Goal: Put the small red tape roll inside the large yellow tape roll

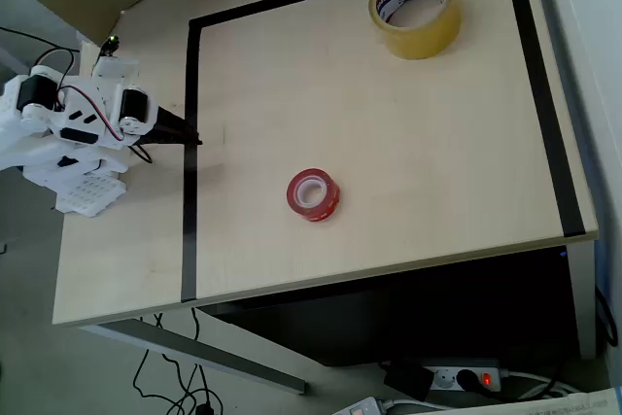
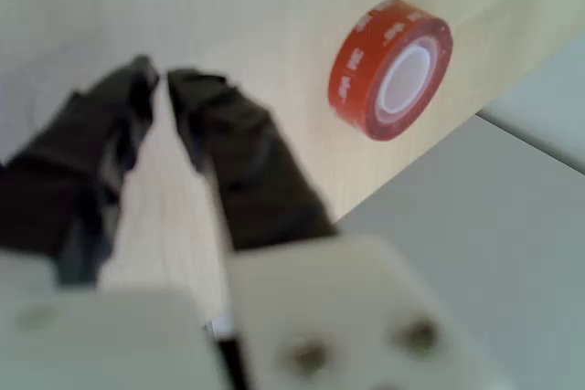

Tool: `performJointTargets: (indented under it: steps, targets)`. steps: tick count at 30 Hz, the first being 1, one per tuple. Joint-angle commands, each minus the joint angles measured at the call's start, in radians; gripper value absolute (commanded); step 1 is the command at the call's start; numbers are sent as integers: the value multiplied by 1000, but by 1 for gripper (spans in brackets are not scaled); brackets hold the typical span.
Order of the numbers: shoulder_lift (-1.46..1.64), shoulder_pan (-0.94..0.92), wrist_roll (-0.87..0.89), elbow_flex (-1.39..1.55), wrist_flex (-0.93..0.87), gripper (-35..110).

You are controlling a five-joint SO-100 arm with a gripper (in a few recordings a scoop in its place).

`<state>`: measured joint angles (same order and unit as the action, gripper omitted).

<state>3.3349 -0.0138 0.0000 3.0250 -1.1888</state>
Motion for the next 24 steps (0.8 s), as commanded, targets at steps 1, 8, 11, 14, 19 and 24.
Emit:
performJointTargets:
  steps: [1, 8, 11, 14, 19, 24]
  targets:
    - [0, -262, 3, 94, -46, 0]
    - [0, -287, 3, 92, -41, 0]
    - [0, -339, 3, 46, -46, 0]
    - [0, -394, -21, -46, -48, 0]
    - [-225, -456, -35, -302, -26, 0]
    - [-661, -595, -35, -706, -106, 0]
